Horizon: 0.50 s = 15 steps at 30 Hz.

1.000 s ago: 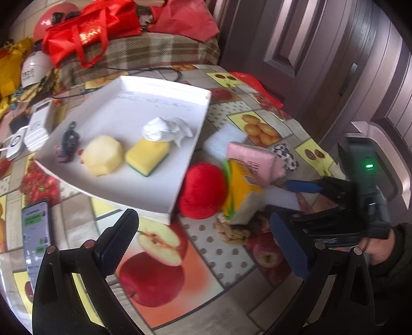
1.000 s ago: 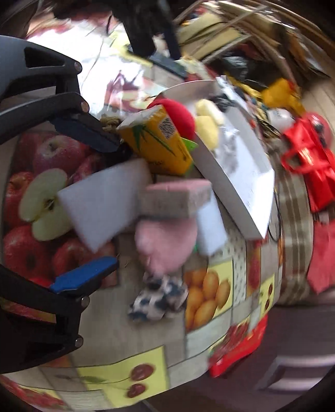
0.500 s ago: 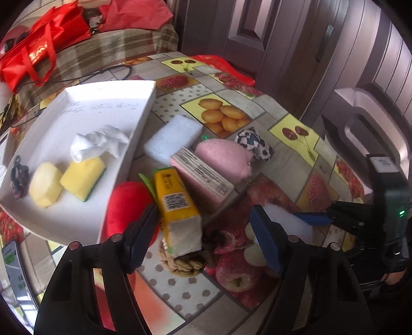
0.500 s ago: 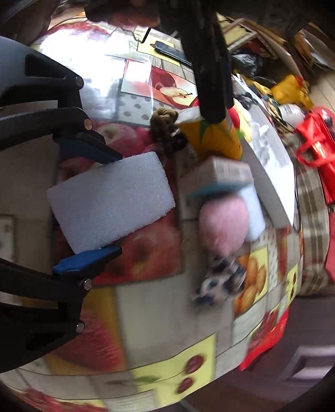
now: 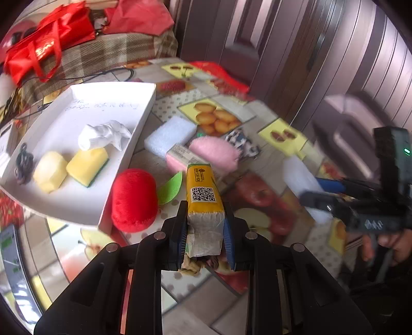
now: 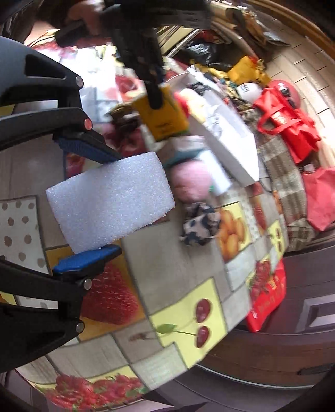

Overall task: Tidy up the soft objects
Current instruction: 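Carry the tissue packet and foam block toward the white tray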

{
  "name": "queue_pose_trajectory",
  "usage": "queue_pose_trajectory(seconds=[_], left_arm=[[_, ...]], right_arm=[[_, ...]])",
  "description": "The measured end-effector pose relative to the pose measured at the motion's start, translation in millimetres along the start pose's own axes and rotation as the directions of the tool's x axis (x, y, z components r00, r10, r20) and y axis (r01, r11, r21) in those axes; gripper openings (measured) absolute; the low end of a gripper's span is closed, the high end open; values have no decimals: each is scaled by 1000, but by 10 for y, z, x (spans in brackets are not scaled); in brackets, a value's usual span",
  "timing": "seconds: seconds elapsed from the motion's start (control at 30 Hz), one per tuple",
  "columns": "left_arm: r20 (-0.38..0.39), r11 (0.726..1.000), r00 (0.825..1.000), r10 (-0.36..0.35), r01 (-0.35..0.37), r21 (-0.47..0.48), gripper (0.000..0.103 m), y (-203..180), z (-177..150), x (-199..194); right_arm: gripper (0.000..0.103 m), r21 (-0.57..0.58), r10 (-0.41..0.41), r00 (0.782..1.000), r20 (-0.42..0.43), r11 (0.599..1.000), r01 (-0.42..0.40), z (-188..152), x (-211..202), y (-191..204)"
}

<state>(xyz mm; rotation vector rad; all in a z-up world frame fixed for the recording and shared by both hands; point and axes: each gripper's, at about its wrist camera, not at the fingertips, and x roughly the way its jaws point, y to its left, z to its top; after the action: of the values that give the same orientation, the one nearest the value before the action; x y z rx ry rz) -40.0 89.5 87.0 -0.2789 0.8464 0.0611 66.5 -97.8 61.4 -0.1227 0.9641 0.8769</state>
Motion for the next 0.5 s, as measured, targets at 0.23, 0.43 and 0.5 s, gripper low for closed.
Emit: queue_pose_trajectory(seconds=[0.23,0.43,0.5], left_arm=[[135,995,991,-21,34,-98,24,184,-64,-621],[209,990,977,35,-5,-141,24,330,-91,-995],[217,989,975,51,-20,-144,24,355,-114,-1056]], right_arm=[[64,6,61,992,112,998,-62,269,-238,191],[64,-21,99,982,161,995,-96,405,-297,402],[64,-34,109,980,164,994,-105,434,-286,462]])
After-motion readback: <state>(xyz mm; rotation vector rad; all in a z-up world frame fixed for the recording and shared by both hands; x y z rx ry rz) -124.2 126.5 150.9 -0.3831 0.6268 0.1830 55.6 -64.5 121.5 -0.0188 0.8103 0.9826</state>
